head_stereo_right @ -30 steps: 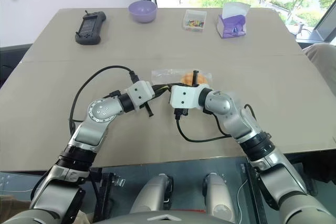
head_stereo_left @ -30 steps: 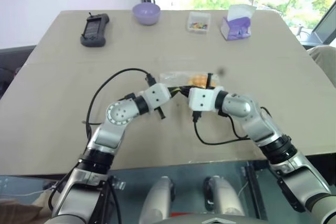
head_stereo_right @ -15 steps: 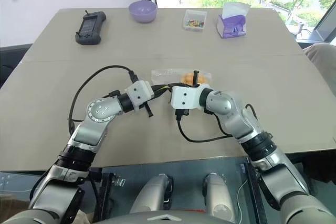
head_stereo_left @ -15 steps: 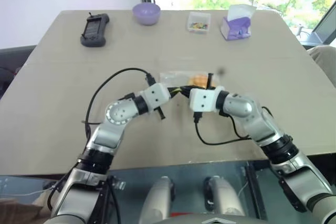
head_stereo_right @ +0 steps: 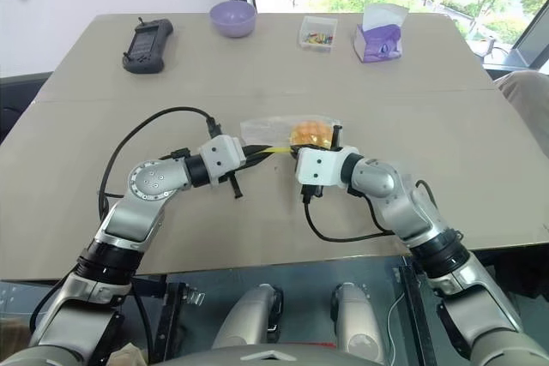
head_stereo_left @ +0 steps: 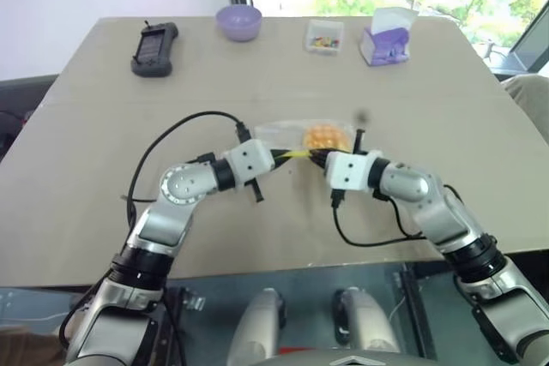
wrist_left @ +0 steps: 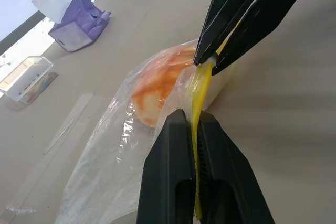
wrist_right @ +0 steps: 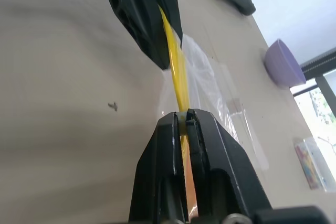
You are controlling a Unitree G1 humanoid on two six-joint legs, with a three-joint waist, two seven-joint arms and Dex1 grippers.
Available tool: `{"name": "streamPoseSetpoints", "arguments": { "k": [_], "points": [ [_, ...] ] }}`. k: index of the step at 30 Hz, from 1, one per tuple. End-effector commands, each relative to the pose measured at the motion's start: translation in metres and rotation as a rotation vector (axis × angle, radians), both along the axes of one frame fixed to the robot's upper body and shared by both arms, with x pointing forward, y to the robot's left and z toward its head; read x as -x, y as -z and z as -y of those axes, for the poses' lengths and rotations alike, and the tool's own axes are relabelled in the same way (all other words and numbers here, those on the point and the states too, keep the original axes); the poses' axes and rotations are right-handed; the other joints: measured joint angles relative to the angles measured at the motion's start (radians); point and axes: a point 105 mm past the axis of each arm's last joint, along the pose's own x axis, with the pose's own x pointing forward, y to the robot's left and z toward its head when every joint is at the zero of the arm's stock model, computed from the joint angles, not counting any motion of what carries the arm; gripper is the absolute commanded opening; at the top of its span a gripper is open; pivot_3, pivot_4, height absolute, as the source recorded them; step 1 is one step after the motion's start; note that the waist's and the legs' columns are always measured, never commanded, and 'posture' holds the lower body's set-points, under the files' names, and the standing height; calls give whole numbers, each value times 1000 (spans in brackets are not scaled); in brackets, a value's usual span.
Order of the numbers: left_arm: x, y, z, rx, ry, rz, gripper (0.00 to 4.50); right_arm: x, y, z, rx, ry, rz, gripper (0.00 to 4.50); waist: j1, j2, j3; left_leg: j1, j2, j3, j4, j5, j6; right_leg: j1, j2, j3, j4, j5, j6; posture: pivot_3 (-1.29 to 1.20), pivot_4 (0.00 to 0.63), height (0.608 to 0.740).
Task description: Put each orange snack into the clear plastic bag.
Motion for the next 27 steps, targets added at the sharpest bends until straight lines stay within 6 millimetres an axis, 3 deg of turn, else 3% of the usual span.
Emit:
{"name": "streamPoseSetpoints", "arguments": {
  "k": [1,11,27],
  "points": [
    [3,-22,-10,30,-15,72,0,-20,1,45,10,187,-16,74,0,0,0,0,0,0,0,0,0,0,0,0,0,0,0,0,150,740],
    [4,-19,-15,28,-28,68,0,-22,5,76,33,275,-31,74,0,0,0,0,0,0,0,0,0,0,0,0,0,0,0,0,150,740],
    [3,-18,-20,36,-45,67,0,-14,10,102,57,331,-48,74,0,0,0,0,0,1,0,0,0,0,0,1,0,0,0,0,150,740]
  ]
}}
